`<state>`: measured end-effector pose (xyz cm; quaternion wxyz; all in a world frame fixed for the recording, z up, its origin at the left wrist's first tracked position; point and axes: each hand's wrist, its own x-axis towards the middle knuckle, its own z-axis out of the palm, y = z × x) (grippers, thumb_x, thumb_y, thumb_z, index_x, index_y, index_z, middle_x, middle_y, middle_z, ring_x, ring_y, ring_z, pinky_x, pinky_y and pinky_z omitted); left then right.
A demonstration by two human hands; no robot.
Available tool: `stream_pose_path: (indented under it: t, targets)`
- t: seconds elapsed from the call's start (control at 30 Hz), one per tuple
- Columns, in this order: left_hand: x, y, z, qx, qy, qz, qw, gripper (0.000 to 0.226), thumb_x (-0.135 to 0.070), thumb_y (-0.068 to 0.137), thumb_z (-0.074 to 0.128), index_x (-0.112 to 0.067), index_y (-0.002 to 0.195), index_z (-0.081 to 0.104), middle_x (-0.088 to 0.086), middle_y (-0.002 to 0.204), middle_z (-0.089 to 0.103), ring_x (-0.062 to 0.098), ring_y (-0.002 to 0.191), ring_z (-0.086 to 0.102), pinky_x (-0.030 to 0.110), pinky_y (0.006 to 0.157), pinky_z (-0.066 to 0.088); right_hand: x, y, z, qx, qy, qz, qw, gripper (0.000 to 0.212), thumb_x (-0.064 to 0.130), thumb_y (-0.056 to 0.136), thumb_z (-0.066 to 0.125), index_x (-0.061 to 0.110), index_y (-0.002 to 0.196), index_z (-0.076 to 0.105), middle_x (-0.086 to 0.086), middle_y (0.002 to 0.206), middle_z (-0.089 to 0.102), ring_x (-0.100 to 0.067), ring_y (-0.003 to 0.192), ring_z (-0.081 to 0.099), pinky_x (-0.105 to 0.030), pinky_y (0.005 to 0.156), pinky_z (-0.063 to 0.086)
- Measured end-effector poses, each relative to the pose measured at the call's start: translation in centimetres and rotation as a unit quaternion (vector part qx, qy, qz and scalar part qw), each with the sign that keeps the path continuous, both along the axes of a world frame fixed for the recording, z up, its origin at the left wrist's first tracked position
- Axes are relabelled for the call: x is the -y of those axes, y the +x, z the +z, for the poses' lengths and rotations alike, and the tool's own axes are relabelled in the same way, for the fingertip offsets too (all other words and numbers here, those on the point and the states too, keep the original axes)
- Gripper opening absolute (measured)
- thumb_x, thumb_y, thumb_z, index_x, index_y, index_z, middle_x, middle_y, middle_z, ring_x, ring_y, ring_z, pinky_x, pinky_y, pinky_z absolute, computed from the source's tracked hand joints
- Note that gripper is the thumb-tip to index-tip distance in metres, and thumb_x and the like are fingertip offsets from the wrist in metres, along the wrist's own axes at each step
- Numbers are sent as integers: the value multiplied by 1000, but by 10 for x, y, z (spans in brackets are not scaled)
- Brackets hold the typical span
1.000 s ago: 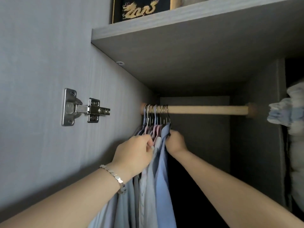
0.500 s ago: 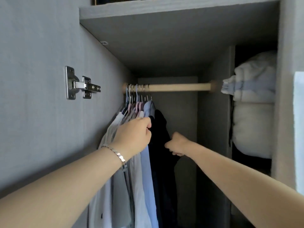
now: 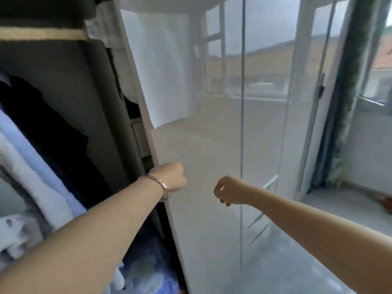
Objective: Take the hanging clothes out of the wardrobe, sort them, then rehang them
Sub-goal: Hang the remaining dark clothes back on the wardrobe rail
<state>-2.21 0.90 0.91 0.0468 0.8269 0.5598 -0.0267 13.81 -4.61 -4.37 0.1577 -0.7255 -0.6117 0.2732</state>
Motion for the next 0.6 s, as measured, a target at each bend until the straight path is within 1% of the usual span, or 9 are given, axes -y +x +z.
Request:
stream_pose_path:
  t: [0.03,0.07,0.1,0.13,0.2,0.3,0.47,0.53,0.6]
  targets:
    - [11,30,-11,-2,0,-30,1000,24,-19,85,45,-9,98,63,8,90,65,27,89,63,25,69,42,25,31,-15,23,-4,-31,999,25,9,93,43,-1,106,62,-10,81,64,-9,50,51,-16,51,41]
    - [25,60,-21,-2,-4,-61,998,24,-20,85,45,-10,98,63,9,95,67,28,94,63,26,72,42,51,61,-28,48,-12,-61,997,29,12,93,42,1,110,62,-14,96,66,-13,61,54,-17,57,45]
    - [42,91,-31,-1,-10,-90,996,23,-20,86,44,-11,99,62,10,100,67,29,98,62,27,75,43,79,89,-38,72,-23,-89,993,30,14,93,41,4,113,62,-14,108,64,-20,76,58,-23,69,49]
    - [62,122,-41,-2,-20,-122,992,22,-20,87,44,-13,99,61,10,104,67,29,100,61,27,77,43,110,115,-48,88,-31,-118,989,31,16,94,41,5,114,61,-14,115,62,-26,92,60,-28,80,49]
    - [106,187,-63,-2,-36,-195,980,17,-20,88,45,-16,94,61,10,106,65,29,100,60,29,79,43,172,168,-69,104,-43,-170,979,31,17,94,40,6,114,61,-14,118,61,-31,106,58,-32,88,47]
    - [177,278,-96,-3,-51,-304,951,15,-20,88,44,-18,88,59,8,105,65,28,98,60,29,77,43,268,233,-99,104,-68,-261,957,31,17,93,41,10,113,63,-12,118,62,-32,107,58,-33,87,48]
    - [307,411,-155,-5,-78,-432,898,24,-22,91,41,-18,102,62,3,112,63,26,103,58,28,78,43,443,318,-162,40,-123,-417,899,32,14,89,43,13,111,66,-8,118,64,-28,112,58,-31,93,47]
    - [358,453,-177,-14,-86,-475,876,26,-22,92,40,-18,105,62,3,114,62,25,104,58,26,74,39,512,341,-183,23,-153,-465,872,29,14,88,44,14,108,65,-7,116,64,-26,109,60,-29,85,46]
    - [403,487,-197,-31,-105,-512,852,26,-22,93,40,-18,107,62,3,116,61,25,105,57,25,75,38,573,356,-201,-3,-183,-500,847,23,13,92,42,10,94,65,-9,98,64,-26,90,61,-28,67,42]
